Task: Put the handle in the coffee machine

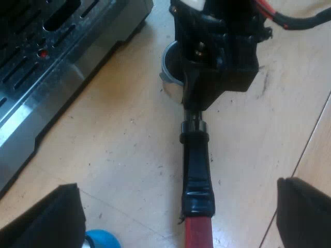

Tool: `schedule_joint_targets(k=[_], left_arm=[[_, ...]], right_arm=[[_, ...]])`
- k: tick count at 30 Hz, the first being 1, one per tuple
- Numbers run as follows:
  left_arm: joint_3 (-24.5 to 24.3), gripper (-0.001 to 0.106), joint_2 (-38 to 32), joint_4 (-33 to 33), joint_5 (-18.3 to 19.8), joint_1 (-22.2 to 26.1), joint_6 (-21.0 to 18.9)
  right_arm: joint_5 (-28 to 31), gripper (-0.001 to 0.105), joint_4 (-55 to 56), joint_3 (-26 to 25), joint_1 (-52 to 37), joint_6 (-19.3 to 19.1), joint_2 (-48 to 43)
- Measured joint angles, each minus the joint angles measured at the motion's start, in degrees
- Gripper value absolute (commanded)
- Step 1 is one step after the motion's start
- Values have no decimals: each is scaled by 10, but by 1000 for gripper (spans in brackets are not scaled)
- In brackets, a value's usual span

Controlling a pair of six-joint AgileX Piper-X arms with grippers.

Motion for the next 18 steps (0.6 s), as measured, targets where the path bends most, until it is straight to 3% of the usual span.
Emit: schedule_joint_targets(k=[8, 18], left_arm=[[0, 78, 0, -2, 0, 0, 0], [0, 78, 0, -2, 0, 0, 0]], right_arm=[[0, 0, 16, -6, 0, 13, -25], [6, 0, 47, -55, 0, 15, -25]])
